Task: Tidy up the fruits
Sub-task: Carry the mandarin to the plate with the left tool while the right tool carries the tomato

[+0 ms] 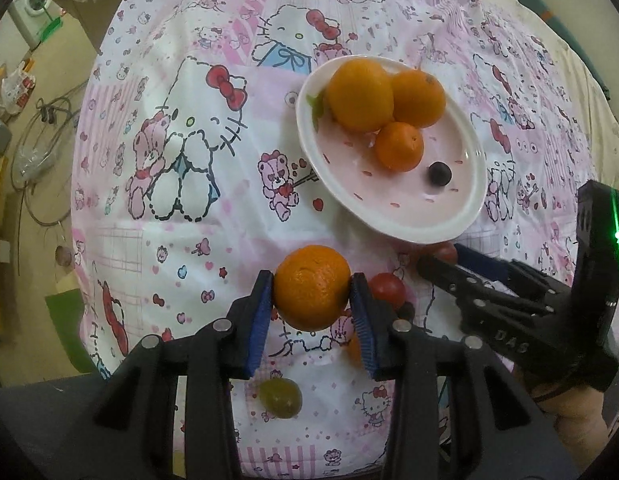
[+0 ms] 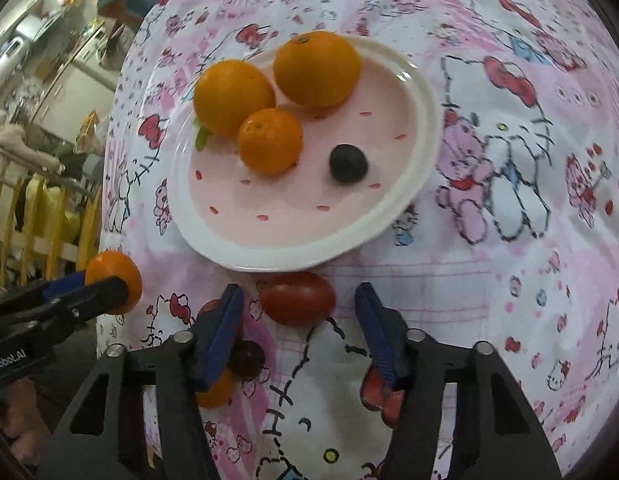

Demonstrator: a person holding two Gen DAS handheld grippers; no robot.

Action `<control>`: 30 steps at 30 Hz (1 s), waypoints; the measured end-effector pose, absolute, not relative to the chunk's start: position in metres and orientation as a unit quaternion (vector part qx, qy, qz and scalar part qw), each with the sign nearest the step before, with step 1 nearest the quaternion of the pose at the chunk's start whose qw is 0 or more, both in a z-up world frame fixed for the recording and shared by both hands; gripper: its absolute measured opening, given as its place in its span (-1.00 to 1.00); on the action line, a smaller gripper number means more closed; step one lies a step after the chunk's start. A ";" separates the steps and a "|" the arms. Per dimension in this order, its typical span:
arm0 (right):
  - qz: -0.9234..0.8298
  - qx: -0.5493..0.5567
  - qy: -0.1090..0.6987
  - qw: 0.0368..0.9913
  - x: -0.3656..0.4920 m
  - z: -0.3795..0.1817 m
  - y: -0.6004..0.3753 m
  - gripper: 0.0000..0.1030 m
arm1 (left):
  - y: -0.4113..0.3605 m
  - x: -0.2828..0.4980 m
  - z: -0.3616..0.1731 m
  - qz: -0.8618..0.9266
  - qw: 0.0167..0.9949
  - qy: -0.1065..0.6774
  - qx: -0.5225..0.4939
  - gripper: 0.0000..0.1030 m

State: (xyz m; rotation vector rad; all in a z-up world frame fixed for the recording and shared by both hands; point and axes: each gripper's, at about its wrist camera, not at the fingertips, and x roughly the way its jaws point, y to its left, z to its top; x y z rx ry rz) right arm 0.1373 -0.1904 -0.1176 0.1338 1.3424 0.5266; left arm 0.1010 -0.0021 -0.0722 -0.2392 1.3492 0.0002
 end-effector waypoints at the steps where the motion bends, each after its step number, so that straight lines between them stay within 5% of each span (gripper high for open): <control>1: 0.238 0.054 0.612 0.752 0.137 -0.118 -0.190 -0.21 | -0.002 0.100 -0.071 0.000 0.775 0.623 -0.110 -0.34; 30: 0.233 0.098 0.586 0.770 0.120 -0.089 -0.240 -0.22 | -0.017 0.102 -0.064 0.017 0.801 0.594 -0.076 -0.34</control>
